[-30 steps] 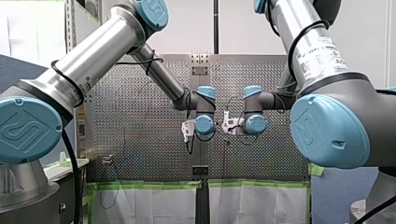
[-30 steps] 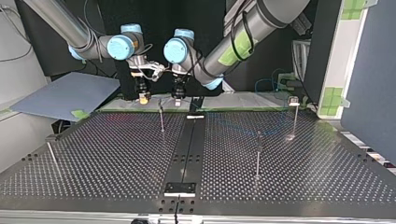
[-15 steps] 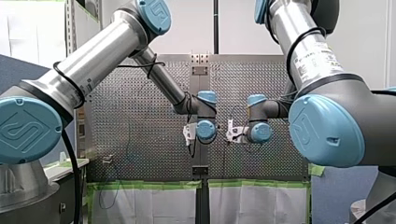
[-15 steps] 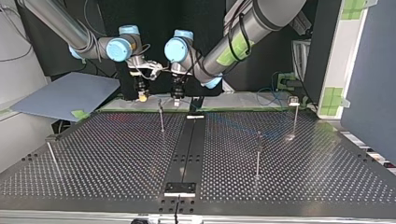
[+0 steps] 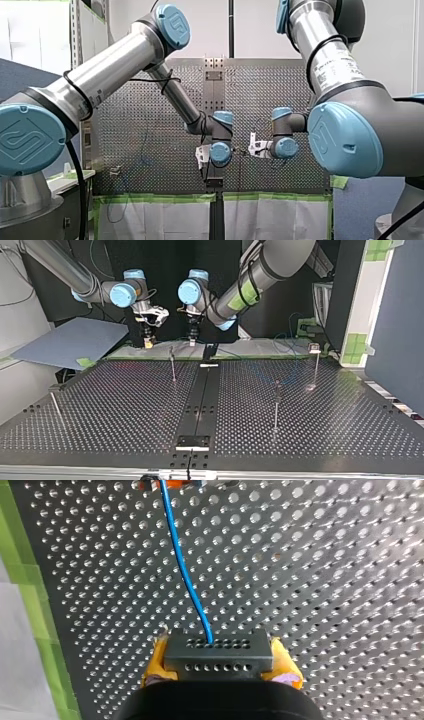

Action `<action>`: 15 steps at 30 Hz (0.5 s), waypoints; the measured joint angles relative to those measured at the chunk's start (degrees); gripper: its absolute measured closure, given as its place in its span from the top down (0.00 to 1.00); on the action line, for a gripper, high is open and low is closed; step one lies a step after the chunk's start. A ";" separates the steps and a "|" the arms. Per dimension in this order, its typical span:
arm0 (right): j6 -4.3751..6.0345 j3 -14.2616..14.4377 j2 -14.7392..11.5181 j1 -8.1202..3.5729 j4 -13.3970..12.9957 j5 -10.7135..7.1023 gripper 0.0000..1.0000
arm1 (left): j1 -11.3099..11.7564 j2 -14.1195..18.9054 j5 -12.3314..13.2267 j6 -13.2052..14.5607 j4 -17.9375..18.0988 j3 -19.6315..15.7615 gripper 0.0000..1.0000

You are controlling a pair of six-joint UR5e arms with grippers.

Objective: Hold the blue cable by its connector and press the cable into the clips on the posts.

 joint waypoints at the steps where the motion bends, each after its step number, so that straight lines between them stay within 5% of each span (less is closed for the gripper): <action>1: 0.08 0.00 0.44 -0.22 -0.28 -0.24 0.00 | -0.02 -0.43 0.07 -0.05 -0.17 0.00 0.00; 15: 0.40 -0.02 1.72 -1.84 -2.62 -2.44 0.00 | -0.46 -3.89 -0.22 -0.75 -0.99 0.00 0.00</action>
